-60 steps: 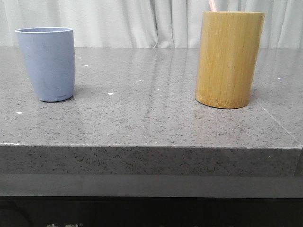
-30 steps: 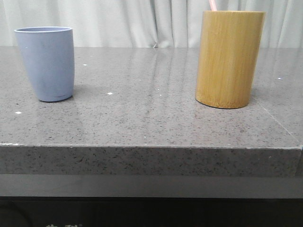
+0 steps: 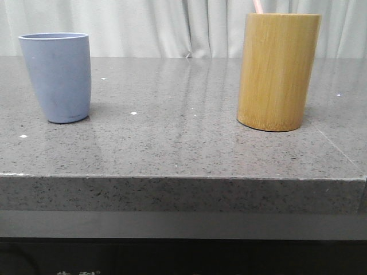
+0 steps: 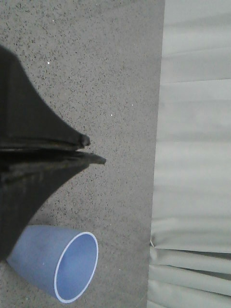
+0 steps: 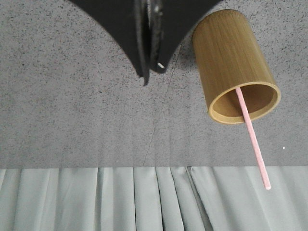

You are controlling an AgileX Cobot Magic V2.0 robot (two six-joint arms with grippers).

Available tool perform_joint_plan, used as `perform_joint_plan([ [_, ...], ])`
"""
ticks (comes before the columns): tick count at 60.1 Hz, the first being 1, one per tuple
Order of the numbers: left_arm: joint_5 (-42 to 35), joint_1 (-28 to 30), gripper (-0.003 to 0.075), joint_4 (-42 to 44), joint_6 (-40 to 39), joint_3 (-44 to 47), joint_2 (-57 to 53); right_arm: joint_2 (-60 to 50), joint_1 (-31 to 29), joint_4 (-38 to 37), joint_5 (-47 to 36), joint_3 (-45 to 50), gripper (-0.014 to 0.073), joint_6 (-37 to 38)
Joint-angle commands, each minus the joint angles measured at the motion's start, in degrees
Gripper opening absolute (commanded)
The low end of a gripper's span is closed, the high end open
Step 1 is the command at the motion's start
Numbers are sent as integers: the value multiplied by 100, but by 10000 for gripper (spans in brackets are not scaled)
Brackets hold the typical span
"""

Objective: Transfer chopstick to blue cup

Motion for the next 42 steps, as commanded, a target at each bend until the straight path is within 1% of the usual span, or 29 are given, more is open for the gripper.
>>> perform_joint_plan([
  [1, -588, 10, 17, 0, 8, -225, 80, 64, -42, 17, -377, -226, -74, -12],
  [3, -603, 10, 50, 0, 8, -225, 80, 64, -42, 17, -377, -226, -64, -12],
  [6, -616, 10, 131, 0, 8, -225, 80, 64, -42, 17, -377, -226, -26, -12],
  [9, -616, 10, 239, 0, 8, -225, 80, 64, -42, 17, -377, -226, 37, -12],
  [10, -616, 10, 294, 0, 8, -225, 80, 64, -42, 17, -377, -226, 60, -12],
  [11, -605, 10, 332, 0, 8, -225, 80, 64, -42, 17, -377, -226, 97, -12],
  [14, -605, 10, 487, 0, 8, -225, 80, 64, -42, 17, -377, -226, 197, -12],
  [17, -605, 10, 601, 0, 8, -225, 80, 64, -42, 17, -377, -226, 329, -12],
  [20, -605, 10, 679, 0, 8, -225, 80, 64, -42, 17, -377, -226, 442, -12],
  [22, -605, 10, 708, 0, 8, -225, 80, 64, -42, 17, -377, -226, 515, -12],
  [25, -605, 10, 693, 0, 8, -225, 80, 64, -42, 17, -377, -226, 598, -12],
  [28, -605, 10, 678, 0, 8, -225, 80, 64, -42, 17, -370, -226, 651, -12],
  [32, -605, 10, 669, 0, 8, -225, 80, 64, -42, 17, -344, -226, 630, -12],
  [42, -632, 10, 669, 0, 8, -225, 80, 64, -42, 17, -325, -226, 625, -12],
])
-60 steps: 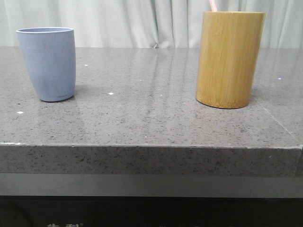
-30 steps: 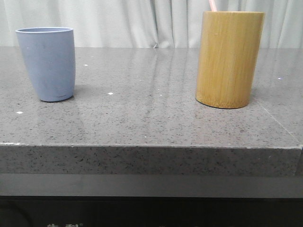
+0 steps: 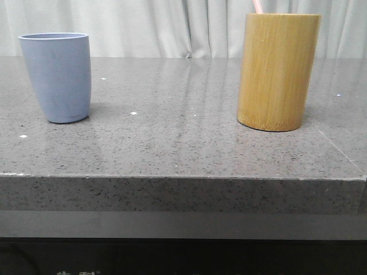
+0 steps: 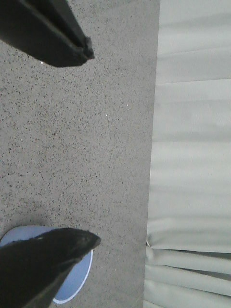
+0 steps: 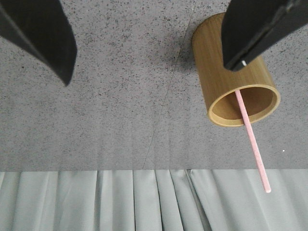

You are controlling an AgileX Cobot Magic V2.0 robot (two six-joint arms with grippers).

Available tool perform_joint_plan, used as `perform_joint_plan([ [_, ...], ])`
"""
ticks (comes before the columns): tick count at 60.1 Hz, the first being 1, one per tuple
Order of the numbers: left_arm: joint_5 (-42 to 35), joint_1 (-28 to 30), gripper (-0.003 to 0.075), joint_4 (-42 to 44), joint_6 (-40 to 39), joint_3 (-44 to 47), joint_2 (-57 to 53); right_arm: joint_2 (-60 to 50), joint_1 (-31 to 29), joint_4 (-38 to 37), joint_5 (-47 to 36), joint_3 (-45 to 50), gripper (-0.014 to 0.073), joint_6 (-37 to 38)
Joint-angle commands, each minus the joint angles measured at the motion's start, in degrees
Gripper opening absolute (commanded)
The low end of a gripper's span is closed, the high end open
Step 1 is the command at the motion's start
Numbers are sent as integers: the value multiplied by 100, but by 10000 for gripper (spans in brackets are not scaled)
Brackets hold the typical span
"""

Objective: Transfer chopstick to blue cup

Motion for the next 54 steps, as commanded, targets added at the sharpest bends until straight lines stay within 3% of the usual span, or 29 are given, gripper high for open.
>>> perform_joint_plan([
  [1, -533, 10, 669, 0, -2, -202, 55, 64, -42, 17, -411, -198, 625, -12],
  [16, -459, -198, 669, -127, 186, -497, 198, 64, -42, 17, -411, -198, 625, -12],
  [24, 278, -710, 658, -129, 648, -1506, 855, 64, -42, 17, -411, -198, 625, -12],
  [38, 1578, -1796, 619, 94, 763, -3442, 2465, 64, -42, 17, -416, -198, 625, -12],
  [54, 3831, -2501, 619, 251, 763, -5185, 4380, 64, -42, 17, -416, -198, 625, -12],
])
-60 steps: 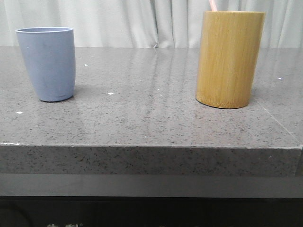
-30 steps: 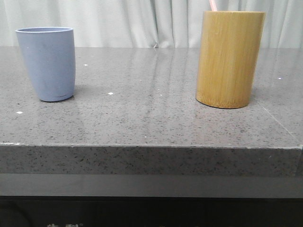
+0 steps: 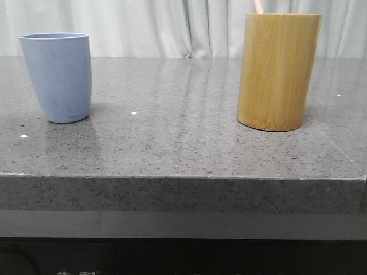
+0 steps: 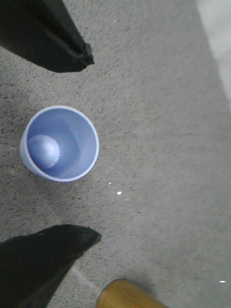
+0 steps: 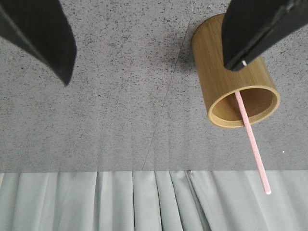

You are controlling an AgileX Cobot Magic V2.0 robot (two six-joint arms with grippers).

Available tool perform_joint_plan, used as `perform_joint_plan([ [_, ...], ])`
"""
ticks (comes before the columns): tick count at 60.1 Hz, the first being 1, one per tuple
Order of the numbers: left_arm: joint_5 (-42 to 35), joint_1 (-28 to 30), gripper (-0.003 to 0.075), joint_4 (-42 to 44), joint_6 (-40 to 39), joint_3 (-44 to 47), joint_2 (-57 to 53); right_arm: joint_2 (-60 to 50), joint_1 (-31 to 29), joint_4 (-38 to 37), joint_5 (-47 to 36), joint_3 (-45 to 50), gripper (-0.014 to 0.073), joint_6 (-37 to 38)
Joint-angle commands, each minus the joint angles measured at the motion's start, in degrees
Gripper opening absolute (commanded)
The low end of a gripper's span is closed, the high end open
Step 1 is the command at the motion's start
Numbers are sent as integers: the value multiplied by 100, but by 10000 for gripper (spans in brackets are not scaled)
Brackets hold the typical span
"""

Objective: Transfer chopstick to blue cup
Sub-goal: 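Lower the left gripper onto the light-blue cup rim and grasp it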

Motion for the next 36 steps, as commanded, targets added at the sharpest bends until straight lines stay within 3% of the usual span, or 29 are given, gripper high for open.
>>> perform_joint_plan([
  [1, 311, -162, 619, 39, 14, -601, 399, 64, -42, 17, -426, -198, 625, -12],
  [17, 1003, -207, 619, 17, -11, -1140, 1556, 64, -42, 17, -426, -198, 625, -12],
  [36, 1119, -207, 619, -245, -11, -1140, 2087, 64, -42, 17, -426, -198, 625, -12],
])
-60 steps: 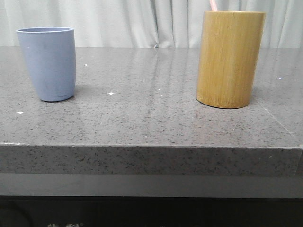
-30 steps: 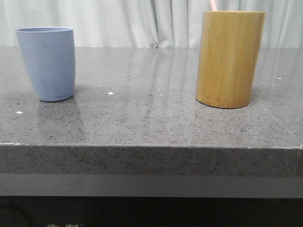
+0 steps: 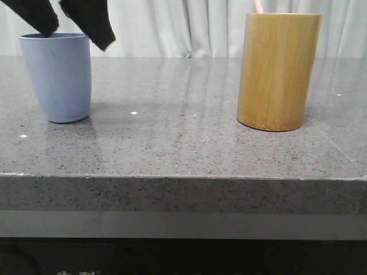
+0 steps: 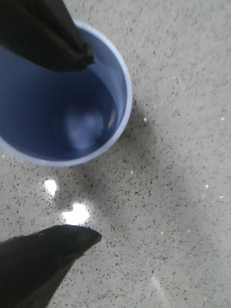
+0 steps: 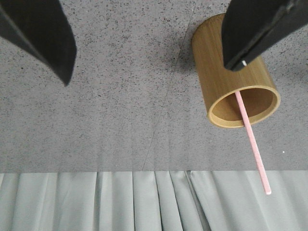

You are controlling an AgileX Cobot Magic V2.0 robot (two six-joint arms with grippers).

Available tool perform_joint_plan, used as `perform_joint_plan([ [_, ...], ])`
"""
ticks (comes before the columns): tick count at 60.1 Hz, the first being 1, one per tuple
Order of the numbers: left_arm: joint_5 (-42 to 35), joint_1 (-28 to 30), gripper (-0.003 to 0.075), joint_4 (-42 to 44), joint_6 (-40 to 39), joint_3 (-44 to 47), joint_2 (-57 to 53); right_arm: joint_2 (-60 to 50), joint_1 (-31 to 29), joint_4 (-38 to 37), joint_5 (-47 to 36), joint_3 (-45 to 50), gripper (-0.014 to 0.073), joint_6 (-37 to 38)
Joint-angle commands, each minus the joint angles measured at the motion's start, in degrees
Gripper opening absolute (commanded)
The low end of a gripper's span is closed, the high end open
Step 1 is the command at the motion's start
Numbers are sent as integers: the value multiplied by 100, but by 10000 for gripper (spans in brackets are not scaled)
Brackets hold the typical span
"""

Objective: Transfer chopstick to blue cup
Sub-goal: 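Lower the left gripper onto the light-blue cup rim and grasp it, then slide the light-blue cup with the left gripper toward the bamboo holder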

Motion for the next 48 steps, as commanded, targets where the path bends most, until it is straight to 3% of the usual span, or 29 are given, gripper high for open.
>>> perform_joint_plan([
  [1, -161, -43, 618, -137, -11, -185, -104, 64, -42, 17, -426, -198, 625, -12],
  [8, -71, -51, 554, -161, -11, -185, -19, 64, -42, 17, -426, -198, 625, -12],
  [34, 55, -51, -15, -147, -11, -185, 123, 64, -42, 17, -426, -198, 625, -12],
  [48, 533, -96, -19, -147, -11, -519, 123, 64, -28, 17, -426, -198, 625, -12],
])
